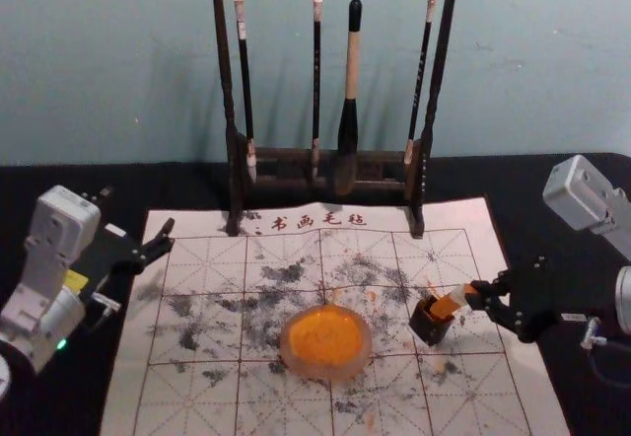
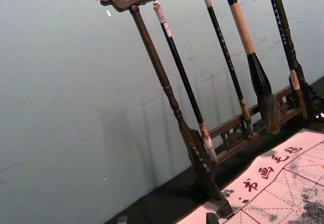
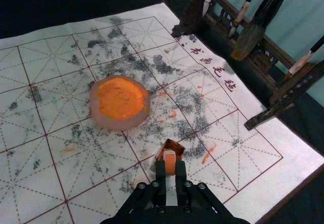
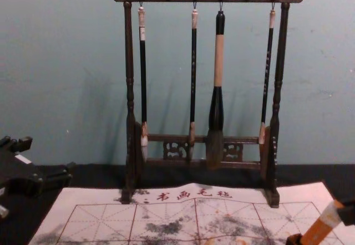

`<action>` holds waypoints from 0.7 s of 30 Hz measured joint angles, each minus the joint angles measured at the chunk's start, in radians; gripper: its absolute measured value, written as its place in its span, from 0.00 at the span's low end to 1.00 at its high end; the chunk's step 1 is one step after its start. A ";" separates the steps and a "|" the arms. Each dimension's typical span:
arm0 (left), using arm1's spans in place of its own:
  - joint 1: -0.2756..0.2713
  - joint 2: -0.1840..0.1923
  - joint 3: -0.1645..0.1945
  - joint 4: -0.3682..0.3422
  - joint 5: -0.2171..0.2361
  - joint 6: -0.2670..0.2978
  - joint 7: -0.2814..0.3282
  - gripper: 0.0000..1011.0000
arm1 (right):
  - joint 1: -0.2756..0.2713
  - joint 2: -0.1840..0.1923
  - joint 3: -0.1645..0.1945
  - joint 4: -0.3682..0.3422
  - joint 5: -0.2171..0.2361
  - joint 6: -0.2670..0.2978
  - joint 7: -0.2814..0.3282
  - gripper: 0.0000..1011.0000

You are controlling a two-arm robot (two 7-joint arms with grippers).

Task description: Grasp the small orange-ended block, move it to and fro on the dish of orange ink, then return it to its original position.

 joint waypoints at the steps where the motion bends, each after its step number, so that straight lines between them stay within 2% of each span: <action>1: 0.000 0.000 0.000 0.000 0.000 0.000 0.000 0.99 | 0.001 -0.001 -0.001 0.002 0.000 0.000 0.000 0.08; 21: 0.000 0.000 0.000 0.000 0.000 0.000 0.000 0.99 | 0.029 -0.036 -0.031 0.053 -0.019 0.012 0.012 0.08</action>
